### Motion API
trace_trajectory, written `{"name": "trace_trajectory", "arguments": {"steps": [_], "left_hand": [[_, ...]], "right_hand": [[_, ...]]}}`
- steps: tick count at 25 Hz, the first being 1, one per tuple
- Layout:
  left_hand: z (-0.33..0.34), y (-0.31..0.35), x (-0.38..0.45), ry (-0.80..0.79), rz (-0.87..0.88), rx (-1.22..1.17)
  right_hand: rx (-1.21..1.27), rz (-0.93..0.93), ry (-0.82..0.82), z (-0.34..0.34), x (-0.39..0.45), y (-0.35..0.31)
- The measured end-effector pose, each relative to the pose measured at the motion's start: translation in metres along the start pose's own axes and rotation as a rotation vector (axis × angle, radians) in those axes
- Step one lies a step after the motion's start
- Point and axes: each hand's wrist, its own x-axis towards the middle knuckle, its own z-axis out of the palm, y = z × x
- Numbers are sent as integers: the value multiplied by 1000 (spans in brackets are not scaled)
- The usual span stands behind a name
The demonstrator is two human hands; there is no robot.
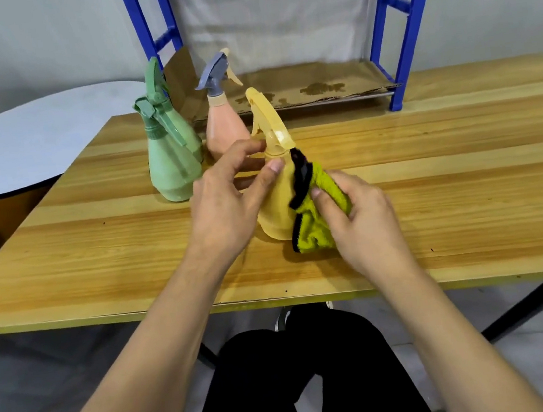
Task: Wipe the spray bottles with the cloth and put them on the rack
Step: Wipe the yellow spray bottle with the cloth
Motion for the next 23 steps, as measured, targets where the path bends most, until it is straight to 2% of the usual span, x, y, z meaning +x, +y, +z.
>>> {"name": "trace_trajectory", "arguments": {"steps": [3,6,12,16,20,21,23], "left_hand": [[0,4,-3,7,6,15],[3,2,-3,15,50,16],[5,4,-5,50,17,18],[17,4,-10,193,45,44],[28,6,-14,358,-36,-25],[29,6,-16,359,-58,-43],[26,6,-23,257,-93,-71]], "right_hand": [[-46,10,-7,-7,3,-5],[70,-19,65,-3,14,-21],[-209,-35,-85,-12,-13,2],[-434,-85,116,-27,-9,9],[-589,-39,-169,-28,-20,22],[-595,12,-233,-32,-18,23],[-548,104,-313,-39,-15,24]]}}
